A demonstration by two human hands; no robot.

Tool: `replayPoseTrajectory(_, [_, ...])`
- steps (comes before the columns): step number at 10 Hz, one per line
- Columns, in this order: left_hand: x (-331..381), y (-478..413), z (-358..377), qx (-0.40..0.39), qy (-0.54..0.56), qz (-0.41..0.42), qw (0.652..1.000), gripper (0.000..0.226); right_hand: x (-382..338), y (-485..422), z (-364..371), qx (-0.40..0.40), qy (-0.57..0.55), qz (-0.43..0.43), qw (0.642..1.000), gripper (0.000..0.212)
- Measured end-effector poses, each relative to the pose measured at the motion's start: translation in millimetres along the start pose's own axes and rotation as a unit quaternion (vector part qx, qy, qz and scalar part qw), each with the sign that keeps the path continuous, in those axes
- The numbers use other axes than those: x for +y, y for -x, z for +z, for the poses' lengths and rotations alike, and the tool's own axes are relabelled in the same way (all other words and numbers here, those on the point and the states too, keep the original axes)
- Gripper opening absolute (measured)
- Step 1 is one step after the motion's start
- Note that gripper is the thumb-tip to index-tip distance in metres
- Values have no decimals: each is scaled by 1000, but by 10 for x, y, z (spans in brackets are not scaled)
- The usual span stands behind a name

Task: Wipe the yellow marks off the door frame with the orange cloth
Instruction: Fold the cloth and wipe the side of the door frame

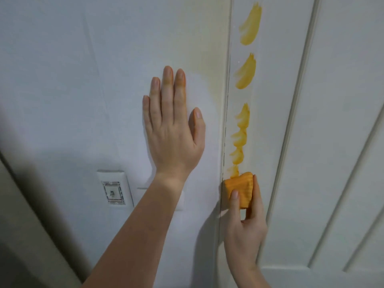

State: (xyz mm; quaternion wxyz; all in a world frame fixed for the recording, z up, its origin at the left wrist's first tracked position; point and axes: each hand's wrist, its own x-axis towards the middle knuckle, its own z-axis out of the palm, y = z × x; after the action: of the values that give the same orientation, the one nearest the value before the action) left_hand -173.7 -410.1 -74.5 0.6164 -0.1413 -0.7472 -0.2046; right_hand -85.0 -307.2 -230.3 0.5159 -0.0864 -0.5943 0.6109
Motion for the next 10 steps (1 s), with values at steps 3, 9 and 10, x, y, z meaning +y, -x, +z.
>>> replayPoseTrajectory(3, [-52, 38, -22, 1, -12, 15, 1000, 63, -66, -140, 94, 46, -38, 28, 998, 43])
replayPoseTrajectory(9, [-45, 44, -1, -5, -10, 11, 1000, 64, -243, -282, 189, 24, -47, -6, 999, 47])
replayPoseTrajectory(10, [-36, 37, 3, -4, -6, 7, 1000, 64, -301, -457, 172, 36, -78, -11, 996, 43])
